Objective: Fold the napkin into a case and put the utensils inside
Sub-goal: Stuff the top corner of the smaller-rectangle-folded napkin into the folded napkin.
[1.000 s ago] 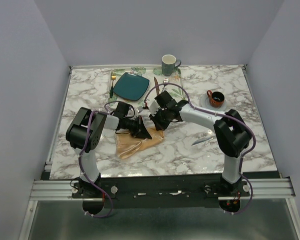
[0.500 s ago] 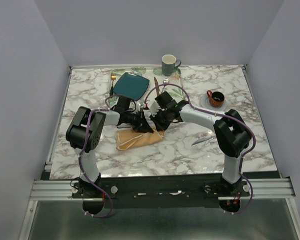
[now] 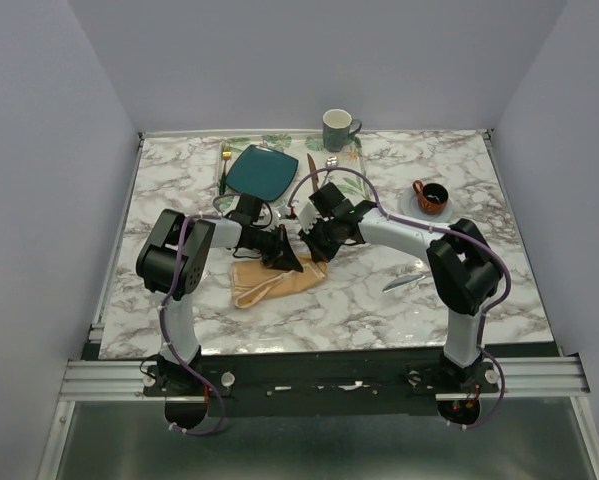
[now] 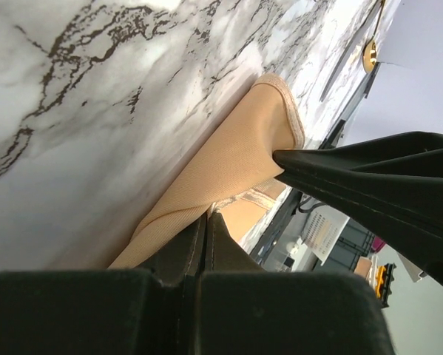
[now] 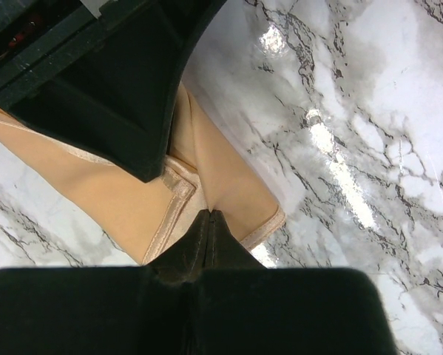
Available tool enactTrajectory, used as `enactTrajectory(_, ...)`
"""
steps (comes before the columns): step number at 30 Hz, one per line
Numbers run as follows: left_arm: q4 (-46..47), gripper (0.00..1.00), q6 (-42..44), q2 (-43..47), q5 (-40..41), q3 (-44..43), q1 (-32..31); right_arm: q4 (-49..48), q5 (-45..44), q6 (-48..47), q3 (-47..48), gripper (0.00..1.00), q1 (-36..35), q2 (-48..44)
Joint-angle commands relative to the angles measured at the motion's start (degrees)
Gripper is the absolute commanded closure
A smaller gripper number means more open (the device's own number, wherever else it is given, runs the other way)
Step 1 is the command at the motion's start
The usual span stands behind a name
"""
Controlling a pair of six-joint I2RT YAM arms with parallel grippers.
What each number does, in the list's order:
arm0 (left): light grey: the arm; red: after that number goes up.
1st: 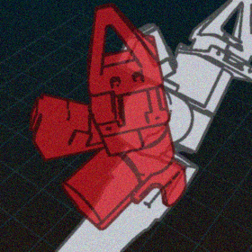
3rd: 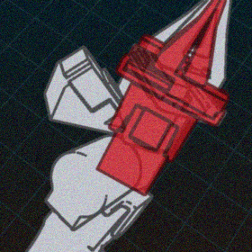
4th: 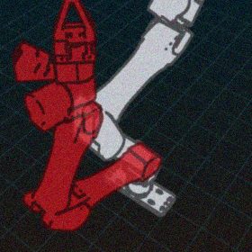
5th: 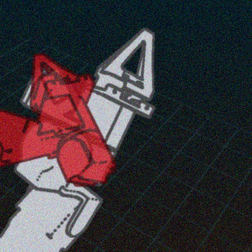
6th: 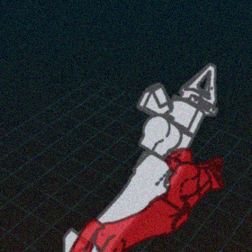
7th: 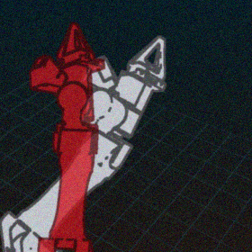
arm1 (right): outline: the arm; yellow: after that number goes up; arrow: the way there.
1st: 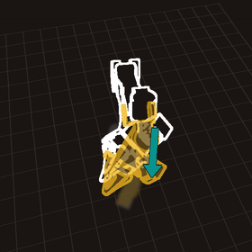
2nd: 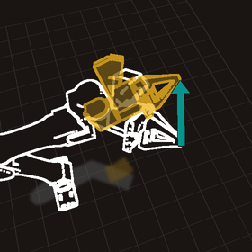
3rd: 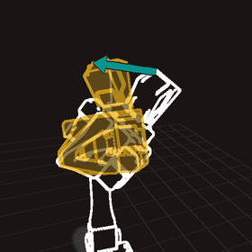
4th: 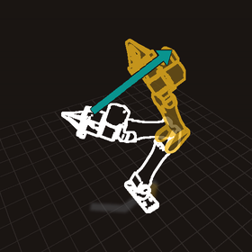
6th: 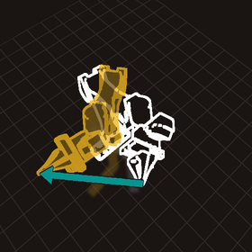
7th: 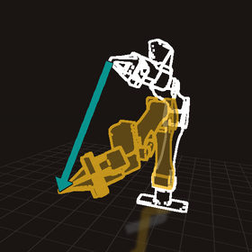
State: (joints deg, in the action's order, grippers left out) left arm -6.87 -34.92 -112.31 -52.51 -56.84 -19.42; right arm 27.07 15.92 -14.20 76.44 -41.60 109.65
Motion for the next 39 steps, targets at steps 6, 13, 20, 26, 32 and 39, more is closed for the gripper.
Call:
enactTrajectory(6, -2.6, 1.00, 0.6, -0.5, 3.6, -2.7, 0.4, 0.4, 4.2, -1.0, 0.5, 0.99, 0.0, -2.9)
enactTrajectory(13, -5.4, 1.00, 1.2, -0.9, 5.3, -3.5, 0.4, 0.1, 4.1, -1.7, 0.7, 0.99, 0.0, -3.2)
enactTrajectory(20, -7.9, 1.00, 1.3, 0.2, 7.2, -3.6, 0.4, 0.3, -1.1, -2.2, 1.2, 0.99, 0.1, -2.0)
enactTrajectory(26, -8.9, 1.00, -0.4, 3.2, 9.2, -3.0, 0.3, 0.1, -2.0, -2.5, 1.6, 0.99, 0.0, -1.0)
enactTrajectory(32, -10.6, 1.00, -0.8, 1.8, 10.2, -5.2, -0.3, -0.3, 1.2, -1.8, 1.7, 0.99, -0.1, -2.0)
enactTrajectory(39, -10.7, 1.00, -1.6, 0.4, 9.4, -8.4, -0.5, -0.2, 3.3, -1.7, 1.0, 0.99, -0.1, -2.4)
